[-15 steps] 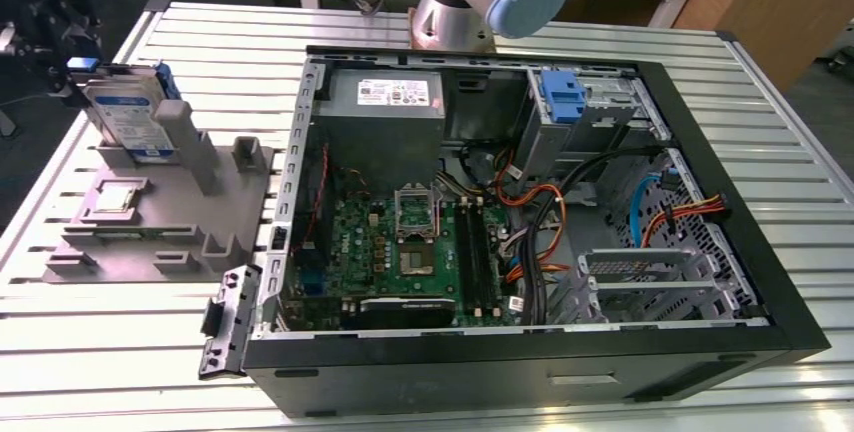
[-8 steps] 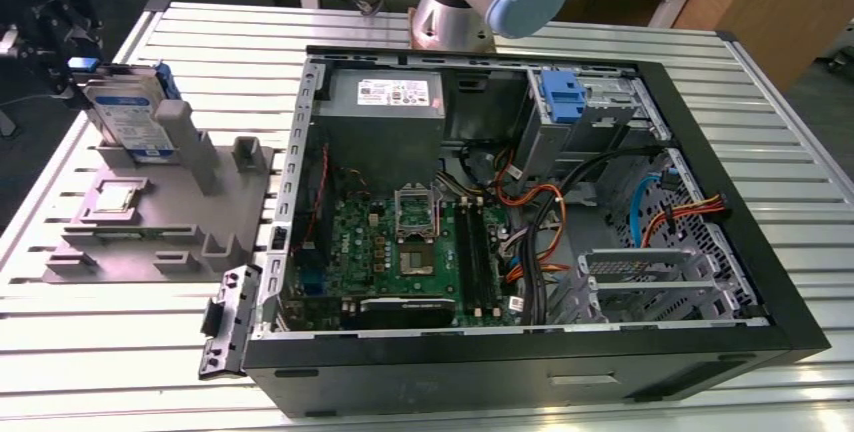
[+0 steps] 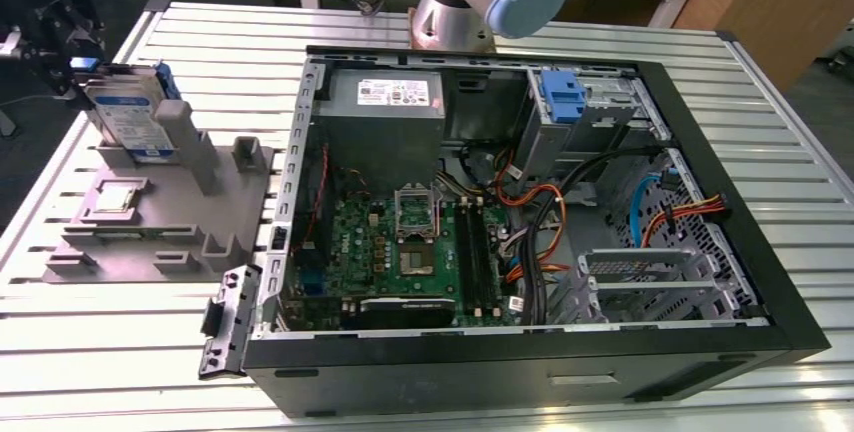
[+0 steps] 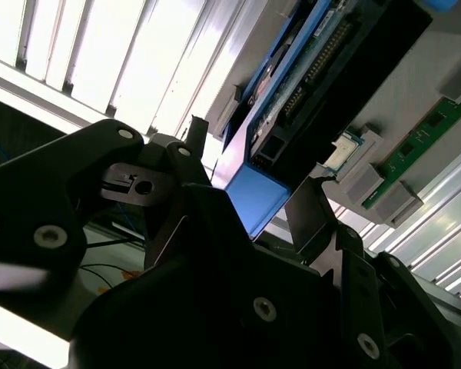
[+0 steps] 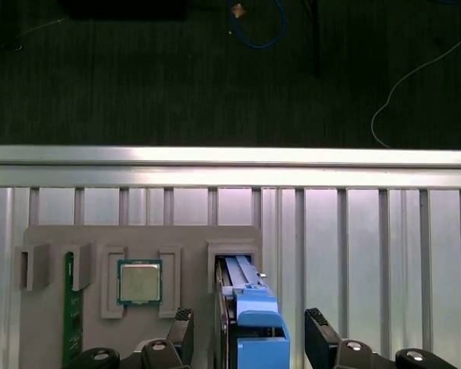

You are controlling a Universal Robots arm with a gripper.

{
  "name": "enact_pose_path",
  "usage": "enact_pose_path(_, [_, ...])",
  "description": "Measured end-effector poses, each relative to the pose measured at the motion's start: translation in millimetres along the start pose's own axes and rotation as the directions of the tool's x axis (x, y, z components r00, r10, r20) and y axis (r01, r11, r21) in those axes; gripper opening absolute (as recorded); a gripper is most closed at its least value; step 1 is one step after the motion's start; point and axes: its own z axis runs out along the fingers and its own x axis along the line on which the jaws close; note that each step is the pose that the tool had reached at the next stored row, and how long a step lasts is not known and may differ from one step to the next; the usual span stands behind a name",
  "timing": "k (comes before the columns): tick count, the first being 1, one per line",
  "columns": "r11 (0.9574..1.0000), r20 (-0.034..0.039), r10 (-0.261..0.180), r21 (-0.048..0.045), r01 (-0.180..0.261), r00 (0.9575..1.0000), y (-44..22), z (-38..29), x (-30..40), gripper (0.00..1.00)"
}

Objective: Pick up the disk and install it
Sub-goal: 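Pick up the disk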

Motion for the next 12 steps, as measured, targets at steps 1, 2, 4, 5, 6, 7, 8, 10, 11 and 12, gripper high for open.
enact_pose_path(1, [1.0000, 0.0000, 0.000, 0.0000, 0.000, 1.0000, 0.0, 0.3, 0.0, 0.67])
enact_pose_path(2, [1.0000, 0.0000, 0.000, 0.0001, 0.000, 1.0000, -0.1, 1.4, 0.0, 0.67])
enact_pose_path(4, [1.0000, 0.0002, 0.000, 0.0004, 0.000, 1.0000, 0.0, 1.4, 0.0, 0.67])
enact_pose_path(5, [1.0000, 0.0002, 0.000, 0.0003, 0.000, 1.0000, 0.0, 1.3, 0.0, 0.67])
enact_pose_path(6, [1.0000, 0.0001, 0.000, 0.0001, 0.000, 1.0000, 0.0, 1.1, 0.0, 0.67])
enact_pose_path(7, [1.0000, 0.0001, 0.000, 0.0001, 0.000, 1.0000, 0.0, 1.0, 0.0, 0.67])
enact_pose_path(8, [1.0000, 0.0001, 0.000, 0.0001, 0.000, 1.0000, 0.0, 1.0, 0.0, 0.67])
enact_pose_path(10, [1.0000, 0.0000, 0.000, -0.0001, 0.000, 1.0000, 0.0, 0.6, 0.0, 0.67])
enact_pose_path(11, [1.0000, 0.0001, 0.000, 0.0000, 0.000, 1.0000, 0.0, 0.8, 0.0, 0.67])
enact_pose_path(12, [1.0000, 0.0001, 0.000, 0.0001, 0.000, 1.0000, 0.0, 0.8, 0.0, 0.67])
